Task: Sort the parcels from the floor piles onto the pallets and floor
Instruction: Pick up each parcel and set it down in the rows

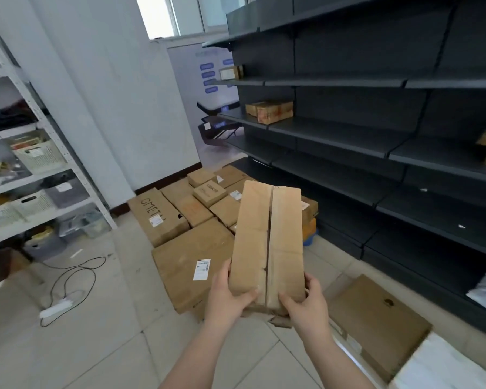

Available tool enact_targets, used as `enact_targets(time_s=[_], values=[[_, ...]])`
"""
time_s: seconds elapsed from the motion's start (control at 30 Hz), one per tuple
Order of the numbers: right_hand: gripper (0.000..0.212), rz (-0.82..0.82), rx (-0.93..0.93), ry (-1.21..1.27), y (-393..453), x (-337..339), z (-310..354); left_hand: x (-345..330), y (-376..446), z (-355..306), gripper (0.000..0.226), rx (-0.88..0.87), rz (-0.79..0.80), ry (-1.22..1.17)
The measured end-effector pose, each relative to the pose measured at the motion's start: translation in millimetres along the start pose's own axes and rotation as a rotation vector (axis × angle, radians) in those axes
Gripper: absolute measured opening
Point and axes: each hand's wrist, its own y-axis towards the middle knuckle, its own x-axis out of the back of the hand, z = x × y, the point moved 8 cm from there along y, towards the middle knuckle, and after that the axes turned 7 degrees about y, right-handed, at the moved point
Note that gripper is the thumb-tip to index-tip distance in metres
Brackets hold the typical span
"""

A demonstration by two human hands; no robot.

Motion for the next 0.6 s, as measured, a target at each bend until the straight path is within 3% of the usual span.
enact_targets(time_s=[0.6], values=[[0.054, 0.207, -0.025, -0.072, 299, -157, 36, 19, 306, 9, 0.083, 0.18, -0.082, -0.015]])
